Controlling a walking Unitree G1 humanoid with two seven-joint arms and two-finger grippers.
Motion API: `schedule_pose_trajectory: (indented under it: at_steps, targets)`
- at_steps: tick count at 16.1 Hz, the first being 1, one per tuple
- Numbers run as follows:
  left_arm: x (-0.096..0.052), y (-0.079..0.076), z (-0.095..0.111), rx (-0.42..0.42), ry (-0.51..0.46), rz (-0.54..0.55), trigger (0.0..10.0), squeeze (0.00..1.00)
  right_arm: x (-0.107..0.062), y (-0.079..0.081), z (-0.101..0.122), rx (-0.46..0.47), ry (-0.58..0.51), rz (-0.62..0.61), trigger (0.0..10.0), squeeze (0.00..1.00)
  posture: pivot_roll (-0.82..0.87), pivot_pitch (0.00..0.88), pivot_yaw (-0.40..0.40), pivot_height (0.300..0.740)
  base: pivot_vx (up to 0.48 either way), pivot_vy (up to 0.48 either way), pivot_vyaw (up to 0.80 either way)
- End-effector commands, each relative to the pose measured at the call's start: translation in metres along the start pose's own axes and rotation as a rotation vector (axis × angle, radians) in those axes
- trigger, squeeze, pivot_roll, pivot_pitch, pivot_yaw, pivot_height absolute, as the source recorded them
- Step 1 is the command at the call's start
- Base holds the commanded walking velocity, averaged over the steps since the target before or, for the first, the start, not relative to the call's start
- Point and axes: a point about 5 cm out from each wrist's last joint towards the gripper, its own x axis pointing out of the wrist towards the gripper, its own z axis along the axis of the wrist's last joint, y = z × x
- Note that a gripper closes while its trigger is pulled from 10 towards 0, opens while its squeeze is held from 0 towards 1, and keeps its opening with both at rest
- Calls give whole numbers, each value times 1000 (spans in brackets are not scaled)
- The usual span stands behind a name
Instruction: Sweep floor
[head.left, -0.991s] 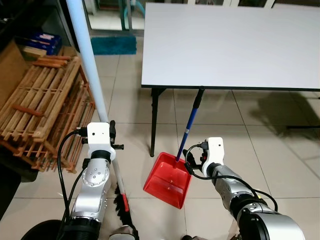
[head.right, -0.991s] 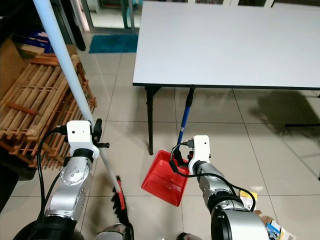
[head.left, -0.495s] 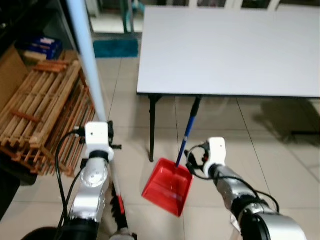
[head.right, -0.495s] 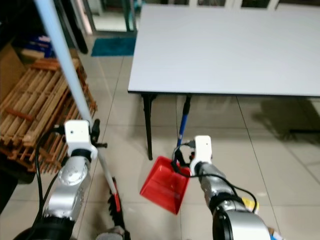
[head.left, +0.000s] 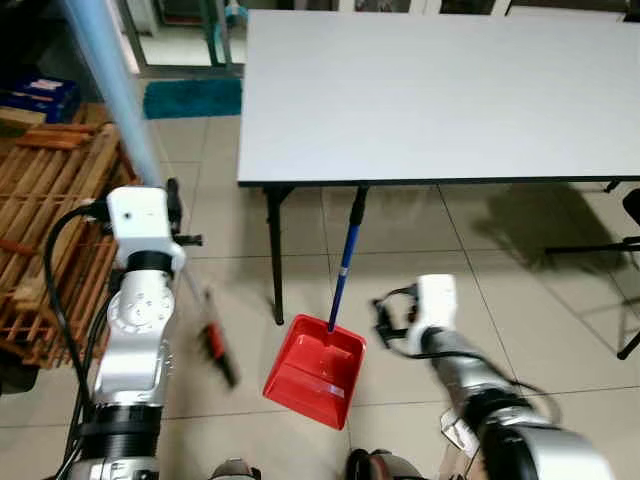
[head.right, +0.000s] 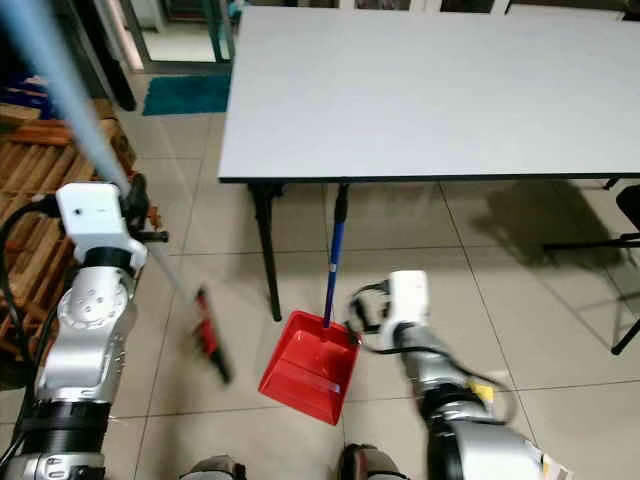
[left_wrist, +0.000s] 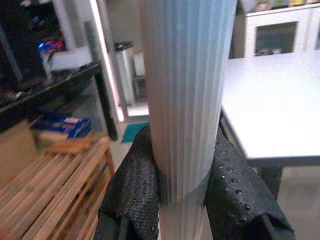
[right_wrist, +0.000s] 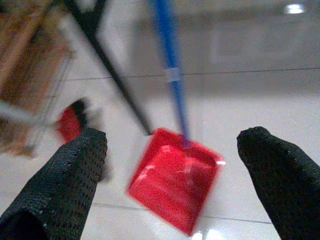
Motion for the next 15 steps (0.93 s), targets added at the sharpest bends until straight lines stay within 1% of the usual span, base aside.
schedule_pose_trajectory:
  at_steps: [1, 7, 11, 15]
  targets:
    - [1, 10, 7, 34, -25, 29, 10000, 0, -2, -6, -3, -1, 16, -13, 10000, 0, 113, 117, -10, 740, 0, 0, 0]
    - [-2, 16, 1, 40, 5, 49, 10000, 0, -3, -7, -2, -4, 17, -12, 10000, 0, 113, 114, -14, 740, 0, 0, 0]
    - [-4, 15, -3, 36, 19, 50, 10000, 0, -3, -9, -2, -7, 18, -14, 10000, 0, 108, 111, -13, 740, 0, 0, 0]
    - [-7, 10, -5, 29, 27, 39, 10000, 0, -4, -9, -3, -9, 20, -11, 10000, 0, 107, 106, -14, 740, 413, 0, 0]
